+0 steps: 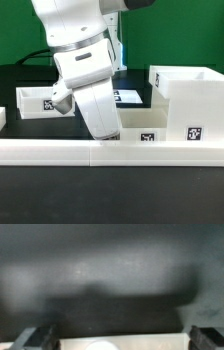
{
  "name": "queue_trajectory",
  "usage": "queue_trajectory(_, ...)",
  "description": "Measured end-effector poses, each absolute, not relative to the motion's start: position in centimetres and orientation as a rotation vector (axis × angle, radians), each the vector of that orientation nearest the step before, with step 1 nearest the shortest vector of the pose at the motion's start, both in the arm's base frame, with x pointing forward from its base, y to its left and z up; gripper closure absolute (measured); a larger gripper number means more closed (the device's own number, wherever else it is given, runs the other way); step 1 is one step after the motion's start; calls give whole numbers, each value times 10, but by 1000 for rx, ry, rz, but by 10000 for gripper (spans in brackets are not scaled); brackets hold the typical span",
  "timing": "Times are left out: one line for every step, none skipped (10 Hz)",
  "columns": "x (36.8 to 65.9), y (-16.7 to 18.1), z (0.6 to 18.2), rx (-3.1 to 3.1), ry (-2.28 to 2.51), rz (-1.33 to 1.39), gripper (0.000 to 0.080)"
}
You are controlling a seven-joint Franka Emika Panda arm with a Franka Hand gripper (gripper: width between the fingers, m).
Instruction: Assemble drawer
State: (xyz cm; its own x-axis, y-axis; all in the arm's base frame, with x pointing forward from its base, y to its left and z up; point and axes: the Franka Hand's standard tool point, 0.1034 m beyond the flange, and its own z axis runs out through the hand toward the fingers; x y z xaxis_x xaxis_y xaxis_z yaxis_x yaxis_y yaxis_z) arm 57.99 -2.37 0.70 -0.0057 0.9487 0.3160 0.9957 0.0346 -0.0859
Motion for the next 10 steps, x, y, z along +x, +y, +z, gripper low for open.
queue_trajectory(579, -18, 5, -1978, -2031, -234, 151)
queue_trajectory(579, -12, 4, -1967, -2033, -237, 151)
queue_trajectory(580, -8, 4, -1962, -2034, -239, 151)
queue_trajectory(584, 0, 4, -1961, -2035, -242, 151)
queue_trajectory(588, 9, 5, -1974, -2030, -245, 151)
queue_trajectory(590, 11, 6, -1984, -2033, -253, 151)
queue_trajectory(589, 9, 5, -1987, -2028, -252, 151)
queue_trajectory(589, 8, 5, -1989, -2025, -251, 151)
queue_trajectory(588, 10, 4, -1986, -2027, -252, 151)
queue_trajectory(587, 17, 4, -1976, -2034, -256, 151)
